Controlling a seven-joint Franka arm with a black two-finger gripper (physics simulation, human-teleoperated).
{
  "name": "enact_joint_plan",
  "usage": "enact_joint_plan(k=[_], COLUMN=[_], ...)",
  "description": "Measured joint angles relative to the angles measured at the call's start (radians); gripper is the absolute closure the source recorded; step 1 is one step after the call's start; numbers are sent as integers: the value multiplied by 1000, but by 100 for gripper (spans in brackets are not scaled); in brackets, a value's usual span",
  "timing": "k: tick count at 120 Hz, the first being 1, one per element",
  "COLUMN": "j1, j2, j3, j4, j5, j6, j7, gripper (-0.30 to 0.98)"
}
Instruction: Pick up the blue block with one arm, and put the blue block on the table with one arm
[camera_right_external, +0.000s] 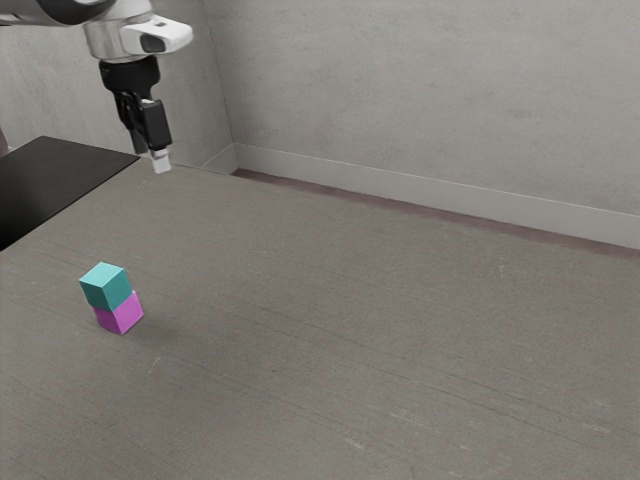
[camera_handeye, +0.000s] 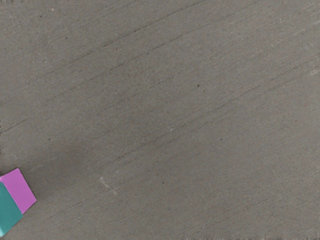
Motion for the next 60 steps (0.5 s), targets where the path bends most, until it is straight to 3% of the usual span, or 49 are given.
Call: enact_joint_plan(k=[37,49,60], j1=[25,45,27], j2=[-2,-49,-71], j3=[0,-15,-33], j4=[0,182,168], j5=[-3,3,6], j6=[-1,-55,-129], j7=[49,53,39], gripper=[0,0,0])
